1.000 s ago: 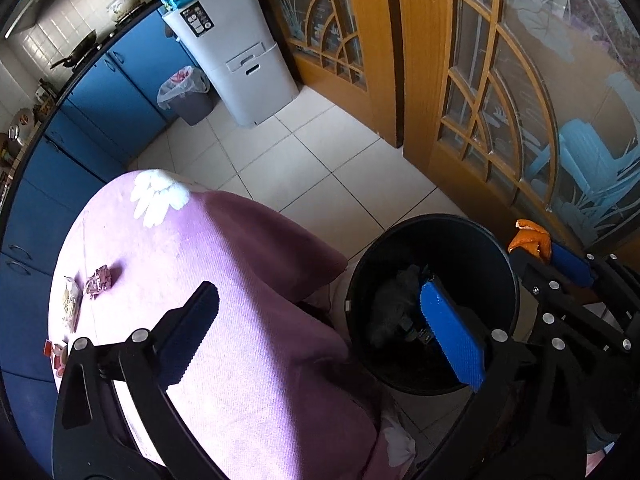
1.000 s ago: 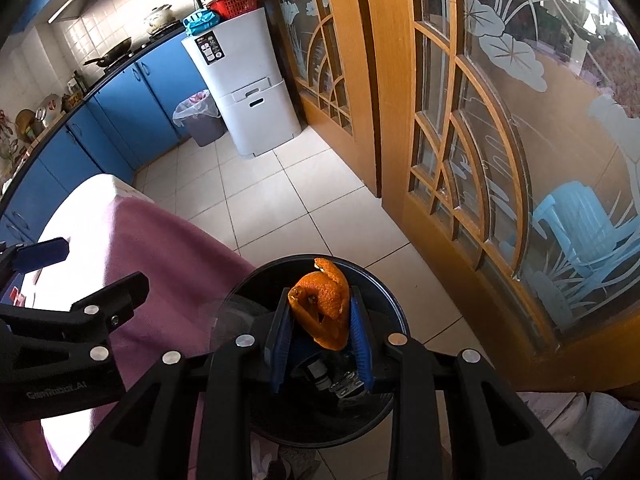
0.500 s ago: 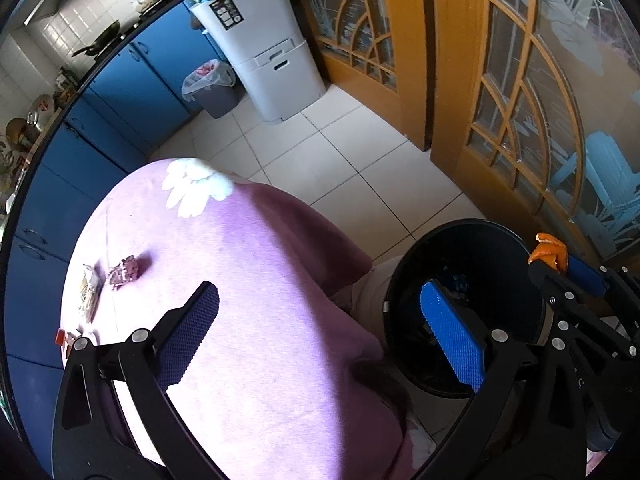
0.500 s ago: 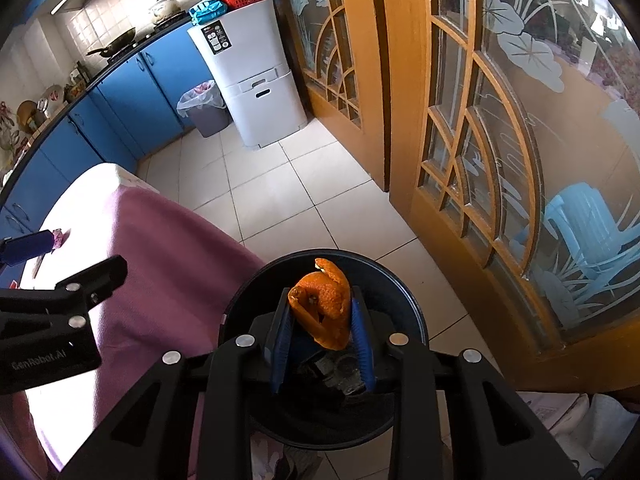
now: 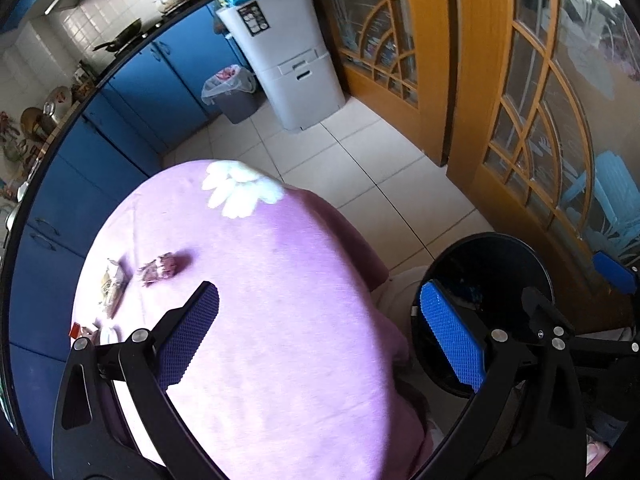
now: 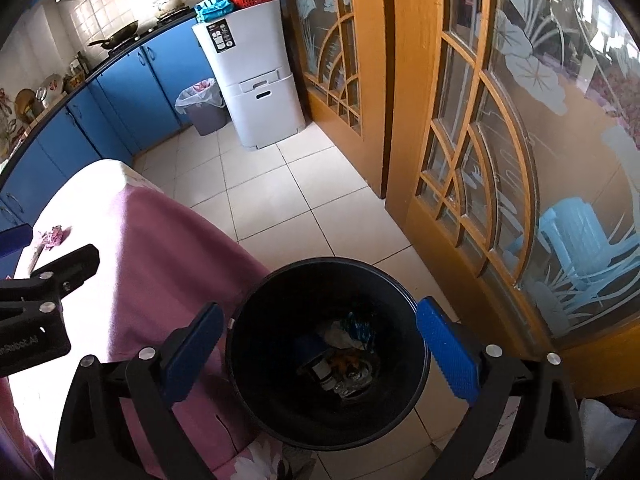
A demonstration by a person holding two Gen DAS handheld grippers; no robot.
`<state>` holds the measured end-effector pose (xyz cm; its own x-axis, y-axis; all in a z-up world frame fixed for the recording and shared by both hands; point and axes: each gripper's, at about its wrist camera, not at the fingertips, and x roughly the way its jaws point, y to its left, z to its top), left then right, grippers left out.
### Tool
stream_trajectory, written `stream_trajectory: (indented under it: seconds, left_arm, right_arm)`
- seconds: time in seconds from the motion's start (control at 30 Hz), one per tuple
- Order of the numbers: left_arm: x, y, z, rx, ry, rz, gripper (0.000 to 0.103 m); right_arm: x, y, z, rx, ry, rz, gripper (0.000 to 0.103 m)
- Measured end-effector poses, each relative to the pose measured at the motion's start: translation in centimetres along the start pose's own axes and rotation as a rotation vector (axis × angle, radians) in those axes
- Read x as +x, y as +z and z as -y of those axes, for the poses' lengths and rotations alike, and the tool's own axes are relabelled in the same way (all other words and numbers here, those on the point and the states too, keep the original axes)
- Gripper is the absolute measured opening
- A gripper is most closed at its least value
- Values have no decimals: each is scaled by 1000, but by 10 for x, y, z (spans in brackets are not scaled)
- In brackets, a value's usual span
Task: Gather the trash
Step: 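Move both open tools back over the table toward the remaining trash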
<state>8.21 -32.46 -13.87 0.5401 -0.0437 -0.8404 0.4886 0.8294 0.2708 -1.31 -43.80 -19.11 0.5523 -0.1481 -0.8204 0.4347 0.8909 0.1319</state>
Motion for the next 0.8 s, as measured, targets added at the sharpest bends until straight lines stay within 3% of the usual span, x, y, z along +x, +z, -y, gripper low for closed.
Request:
stream_trajectory:
  seconds: [0.33,0.8]
  left_arm:
    - [-5,-21,-88,-158,13,-8,100]
    - [1,-100,-248,-428,113,-43,99]
  right_arm:
    - [-15,9,-78,-131,21,41,96]
    - [-10,11,-230,-376,107,40,96]
